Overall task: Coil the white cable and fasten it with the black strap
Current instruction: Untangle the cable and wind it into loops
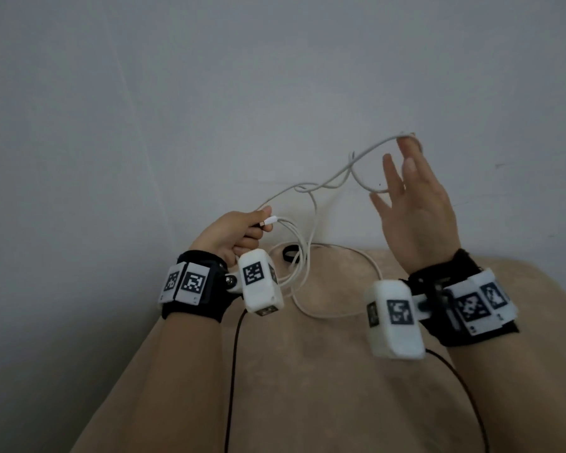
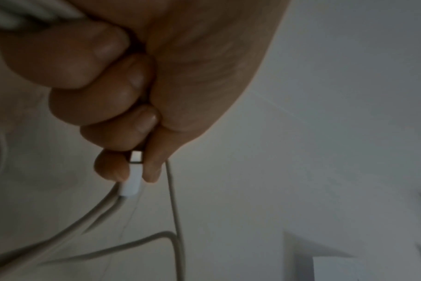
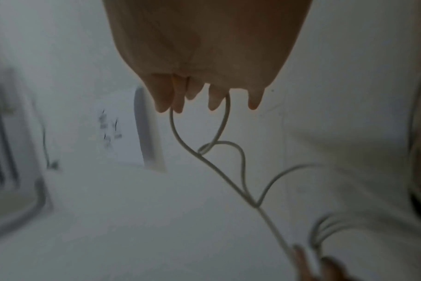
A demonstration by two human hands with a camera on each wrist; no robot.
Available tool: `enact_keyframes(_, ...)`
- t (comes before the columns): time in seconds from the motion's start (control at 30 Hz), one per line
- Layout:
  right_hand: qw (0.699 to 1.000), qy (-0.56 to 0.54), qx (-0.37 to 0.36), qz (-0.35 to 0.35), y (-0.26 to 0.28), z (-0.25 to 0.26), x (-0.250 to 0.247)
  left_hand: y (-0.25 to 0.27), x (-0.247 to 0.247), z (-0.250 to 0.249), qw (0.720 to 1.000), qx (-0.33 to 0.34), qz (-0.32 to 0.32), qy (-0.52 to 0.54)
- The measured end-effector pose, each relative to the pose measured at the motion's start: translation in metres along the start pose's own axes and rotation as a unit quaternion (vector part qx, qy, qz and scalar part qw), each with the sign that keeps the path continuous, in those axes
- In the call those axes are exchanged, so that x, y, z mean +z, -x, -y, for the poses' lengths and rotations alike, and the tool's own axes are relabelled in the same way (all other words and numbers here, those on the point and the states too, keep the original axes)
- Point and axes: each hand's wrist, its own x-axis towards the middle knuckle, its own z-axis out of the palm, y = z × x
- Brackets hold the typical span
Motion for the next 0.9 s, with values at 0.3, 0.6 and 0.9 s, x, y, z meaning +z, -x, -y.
enact_keyframes(0.3,0.987,0.019,0.155,0.044,-0.003,0.007,-0.013,0.002,-0.007,0.005,0.987,-0.041,0.085,0.127)
enact_keyframes(0.6,0.766,0.587,0.159,0.208,0.008,-0.026,-0.009,0.012,-0.013,-0.012,0.988,0.010,0.080,0.128)
enact_keyframes(0.9,0.892,0.448,0.061,-0.028,-0.003,-0.028,-0.023,0.019,-0.009,-0.023,0.996,0.042,0.041,0.068)
